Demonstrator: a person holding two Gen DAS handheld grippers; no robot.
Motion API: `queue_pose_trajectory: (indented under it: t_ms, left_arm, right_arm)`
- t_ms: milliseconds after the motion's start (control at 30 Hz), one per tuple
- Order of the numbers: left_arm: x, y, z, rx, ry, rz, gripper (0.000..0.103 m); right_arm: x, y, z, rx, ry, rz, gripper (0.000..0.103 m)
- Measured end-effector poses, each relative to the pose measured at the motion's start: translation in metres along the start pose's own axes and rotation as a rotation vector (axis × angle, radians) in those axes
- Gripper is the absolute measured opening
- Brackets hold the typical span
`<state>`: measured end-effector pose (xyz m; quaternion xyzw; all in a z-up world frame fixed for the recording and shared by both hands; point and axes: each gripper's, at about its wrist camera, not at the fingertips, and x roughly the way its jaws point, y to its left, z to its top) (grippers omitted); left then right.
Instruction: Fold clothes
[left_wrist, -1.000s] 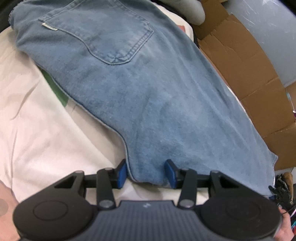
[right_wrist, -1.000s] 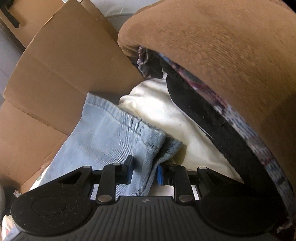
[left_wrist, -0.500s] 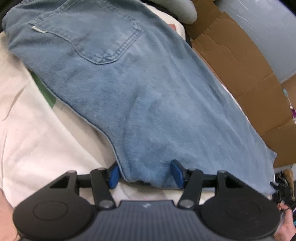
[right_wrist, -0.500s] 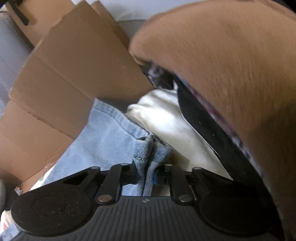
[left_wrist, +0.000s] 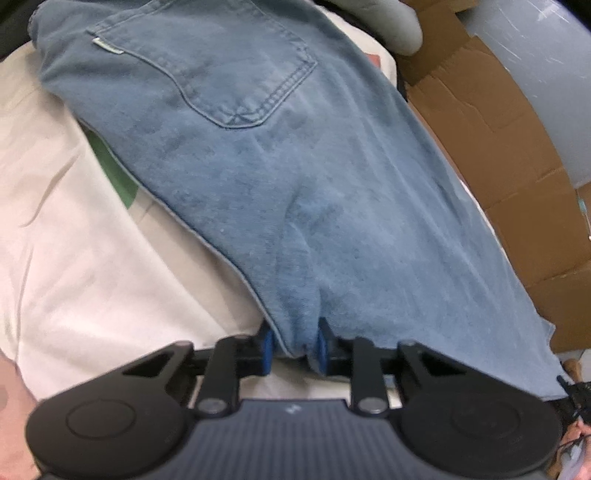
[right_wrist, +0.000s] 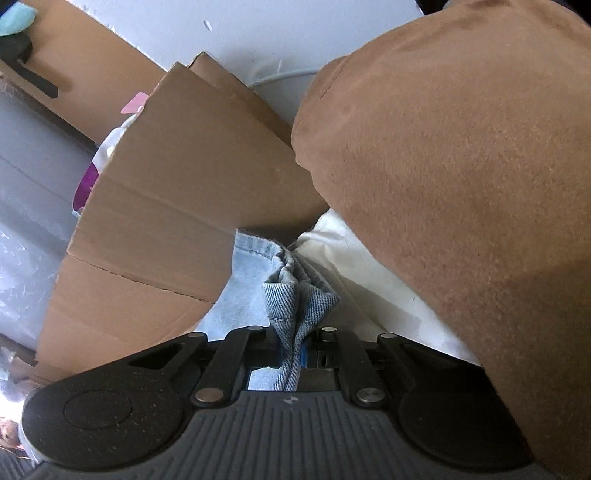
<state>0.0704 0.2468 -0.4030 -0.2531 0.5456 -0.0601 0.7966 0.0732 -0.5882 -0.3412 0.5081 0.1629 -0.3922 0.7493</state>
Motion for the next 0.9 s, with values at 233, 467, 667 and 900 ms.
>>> queue_pose_trajectory:
  t_ms: [233,467,667,900]
  left_arm:
    - [-0.022,-0.015,0.02,-0.003,0.022,0.007,0.017]
    - [-0.049,-0.032,0.038,0.05,0.043,0.056,0.017]
    - [-0.071,-0.042,0.047,0.119,0.078,0.102,0.017]
    - [-0.079,-0.052,0.049,0.167,0.11,0.155,0.017]
  right_arm:
    - [-0.02,0.015,0.007,-0.003,0.0,0.007,0.006]
    - [-0.046,0.01,0.026,0.008,0.009,0.018,0.006]
    - [-0.102,-0.012,-0.015,0.034,0.02,0.028,0.006]
    - [-0.154,-0.037,-0.031,0.066,0.037,0.024,0.006]
